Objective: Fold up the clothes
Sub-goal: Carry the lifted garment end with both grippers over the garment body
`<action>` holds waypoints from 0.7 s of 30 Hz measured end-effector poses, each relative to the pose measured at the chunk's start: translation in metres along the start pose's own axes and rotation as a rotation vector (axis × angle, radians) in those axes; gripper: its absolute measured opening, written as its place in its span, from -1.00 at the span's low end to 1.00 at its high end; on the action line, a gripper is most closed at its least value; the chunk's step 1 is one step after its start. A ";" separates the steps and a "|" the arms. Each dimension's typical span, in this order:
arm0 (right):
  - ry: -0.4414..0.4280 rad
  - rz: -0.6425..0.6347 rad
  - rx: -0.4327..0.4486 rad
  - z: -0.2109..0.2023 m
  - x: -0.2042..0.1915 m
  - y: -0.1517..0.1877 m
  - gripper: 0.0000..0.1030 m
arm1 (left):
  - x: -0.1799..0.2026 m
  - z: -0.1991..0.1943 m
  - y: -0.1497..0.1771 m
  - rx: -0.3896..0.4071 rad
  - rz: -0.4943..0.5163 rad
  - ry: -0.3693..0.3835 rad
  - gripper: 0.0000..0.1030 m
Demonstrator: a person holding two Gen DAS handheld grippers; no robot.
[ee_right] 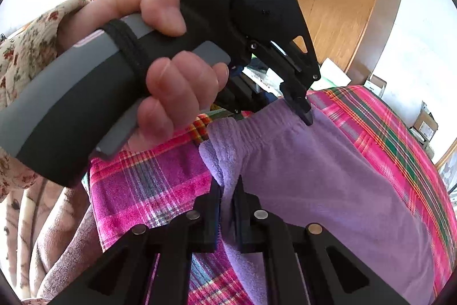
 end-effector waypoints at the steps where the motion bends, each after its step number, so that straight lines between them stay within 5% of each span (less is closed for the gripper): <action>1: -0.001 0.006 0.010 -0.003 0.001 0.000 -0.85 | 0.003 -0.001 0.000 0.003 0.006 -0.004 -0.74; 21: 0.024 0.126 0.220 -0.079 0.034 0.000 -0.85 | 0.074 -0.020 0.016 0.060 0.118 -0.024 -0.74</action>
Point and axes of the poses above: each gripper's, at about its wrist camera, not at the fingertips, and z roughly the way its jaws point, x to its right, y to its underside, the point moved 2 cm from there along z, roughly the way its jaws point, and after that the axes turned 2 degrees about z, right-handed, at the moved point
